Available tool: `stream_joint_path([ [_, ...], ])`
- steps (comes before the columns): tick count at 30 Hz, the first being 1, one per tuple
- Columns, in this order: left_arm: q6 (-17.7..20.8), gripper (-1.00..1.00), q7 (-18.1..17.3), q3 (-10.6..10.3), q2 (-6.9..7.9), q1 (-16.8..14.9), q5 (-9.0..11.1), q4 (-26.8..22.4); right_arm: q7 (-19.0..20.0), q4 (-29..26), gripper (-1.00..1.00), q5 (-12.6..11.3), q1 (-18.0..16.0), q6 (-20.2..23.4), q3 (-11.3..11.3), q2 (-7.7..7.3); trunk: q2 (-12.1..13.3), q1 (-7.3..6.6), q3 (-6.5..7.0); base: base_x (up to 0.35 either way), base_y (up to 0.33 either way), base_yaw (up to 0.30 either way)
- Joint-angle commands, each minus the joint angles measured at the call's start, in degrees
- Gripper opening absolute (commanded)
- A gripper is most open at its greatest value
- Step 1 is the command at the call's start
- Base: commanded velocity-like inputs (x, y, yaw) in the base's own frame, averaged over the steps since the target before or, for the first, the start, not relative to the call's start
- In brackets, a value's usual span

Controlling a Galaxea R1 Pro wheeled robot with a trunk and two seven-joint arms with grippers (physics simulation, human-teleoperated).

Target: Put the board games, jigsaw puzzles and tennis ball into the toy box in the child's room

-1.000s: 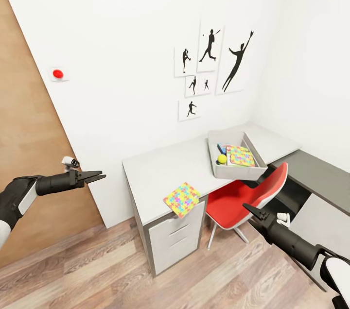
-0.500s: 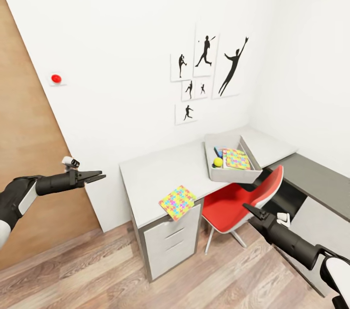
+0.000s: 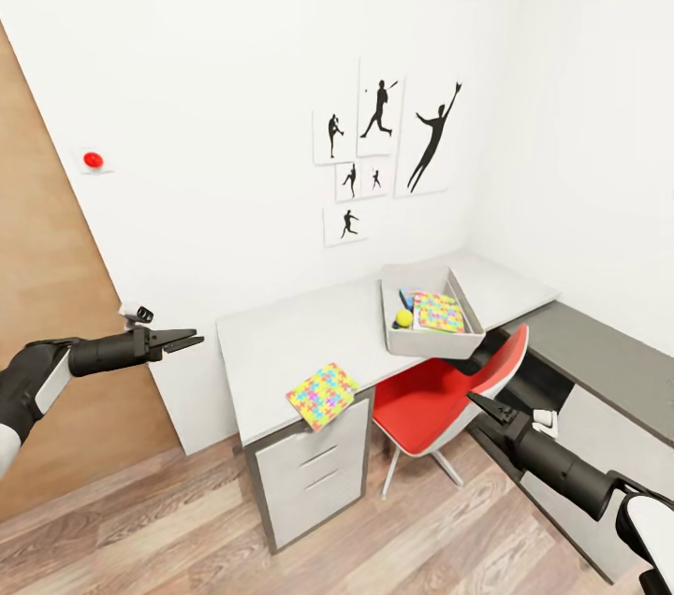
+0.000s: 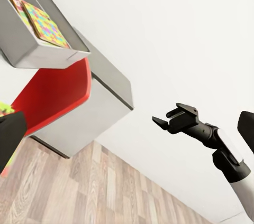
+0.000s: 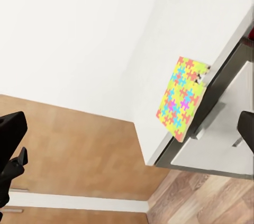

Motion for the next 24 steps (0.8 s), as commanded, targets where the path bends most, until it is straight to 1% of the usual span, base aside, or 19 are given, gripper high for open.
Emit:
stream_joint_path([
  [1, 0.6, 1.0, -0.2, -0.3, 0.07, -0.1, 0.3, 0.0, 0.4, 0.0, 1.0, 0.3, -0.1, 0.3, -0.1, 0.03, -0.1, 0.04, -0.08, 0.0, -0.179, 0.0],
  [4, 0.6, 1.0, -0.1, -0.3, 0.03, -0.1, 0.3, 0.0, 0.3, 0.2, 1.0, 0.9, -0.1, 0.3, -0.1, 0.08, -0.1, 0.04, -0.02, 0.0, -0.244, 0.0],
  [7, 0.6, 1.0, -0.2, -0.3, 0.04, -0.1, 0.3, 0.0, 0.4, 0.2, 1.0, 4.3, -0.1, 0.3, -0.2, 0.1, -0.1, 0.04, 0.0, 0.0, -0.19, 0.0],
  [10, 0.6, 1.0, -0.2, -0.3, 0.06, -0.1, 0.2, 0.0, 0.5, 0.2, 1.0, 6.0, -0.1, 0.3, -0.2, 0.12, -0.1, 0.04, 0.0, 0.0, -0.067, 0.0],
  [14, 0.6, 1.0, -0.2, -0.3, 0.09, -0.1, 0.2, 0.0, 1.2, 0.1, 1.0, 6.7, -0.1, 0.3, -0.3, 0.16, -0.1, 0.04, 0.0, 0.0, -0.02, 0.0],
  [15, 0.6, 1.0, -0.1, -0.3, 0.08, -0.1, 0.2, 0.0, 1.9, 0.0, 1.0, 6.9, -0.1, 0.4, -0.3, 0.16, -0.1, 0.04, 0.0, 0.0, -0.002, 0.0],
  [20, 0.6, 1.0, -0.2, -0.3, 0.07, -0.1, 0.2, 0.0, 2.1, 0.0, 1.0, 6.9, -0.1, 0.4, -0.3, 0.14, -0.1, 0.04, 0.0, 0.0, -0.011, 0.0],
  [23, 0.7, 1.0, -0.1, -0.3, 0.06, -0.1, 0.2, 0.0, 2.8, -0.1, 1.0, 6.9, -0.1, 0.4, -0.2, 0.11, -0.1, 0.04, 0.0, 0.0, -0.135, 0.0],
  [24, 0.7, 1.0, -0.1, -0.3, 0.04, -0.1, 0.2, 0.0, 3.7, -0.1, 1.0, 7.0, -0.1, 0.4, -0.2, 0.1, -0.1, 0.04, 0.0, 0.0, -0.236, 0.0],
])
